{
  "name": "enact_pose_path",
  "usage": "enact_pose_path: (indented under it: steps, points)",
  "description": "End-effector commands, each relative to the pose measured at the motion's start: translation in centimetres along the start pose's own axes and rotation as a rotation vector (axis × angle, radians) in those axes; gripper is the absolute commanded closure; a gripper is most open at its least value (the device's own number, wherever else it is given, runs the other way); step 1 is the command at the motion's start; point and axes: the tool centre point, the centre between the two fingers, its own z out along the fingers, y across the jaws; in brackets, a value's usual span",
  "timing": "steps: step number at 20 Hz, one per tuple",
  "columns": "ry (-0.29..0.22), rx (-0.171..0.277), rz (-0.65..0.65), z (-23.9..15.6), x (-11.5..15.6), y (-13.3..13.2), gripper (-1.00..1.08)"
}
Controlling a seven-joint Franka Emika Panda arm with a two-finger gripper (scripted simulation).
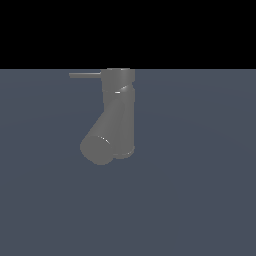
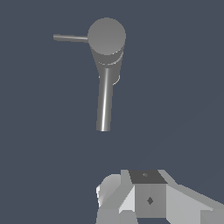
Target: Turn on the faucet by rotating a designated handle.
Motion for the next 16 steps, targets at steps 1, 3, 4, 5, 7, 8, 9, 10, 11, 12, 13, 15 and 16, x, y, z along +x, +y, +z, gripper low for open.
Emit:
enact_pose_path:
  steps: [1,3,4,5,7,8,9,10,11,12,13,15,16]
  points:
    - [0.0,0.0,0.0,0.0,0.0,0.0,1.08]
    - [-0.001,0.002,0.005,0.0,0.1,0.1,1.08]
    - [-0.003,0.004,0.011,0.1,0.1,0.2,1.08]
    - [-0.006,0.006,0.02,0.2,0.2,0.3,1.08]
    - [-0.012,0.013,0.042,0.4,0.4,0.6,1.08]
    - [-0.014,0.016,0.05,0.4,0.5,0.8,1.08]
    - [-0.016,0.018,0.056,0.5,0.5,0.9,1.08]
    - [-0.018,0.019,0.06,0.5,0.5,1.0,1.08]
    - [-0.018,0.019,0.061,0.6,0.5,1.1,1.08]
    - [-0.018,0.019,0.061,0.6,0.5,1.1,1.08]
    - [-0.018,0.018,0.06,0.6,0.5,1.1,1.08]
    - [-0.018,0.019,0.06,0.6,0.5,1.0,1.08]
    - [-0.018,0.02,0.063,0.6,0.6,1.0,1.08]
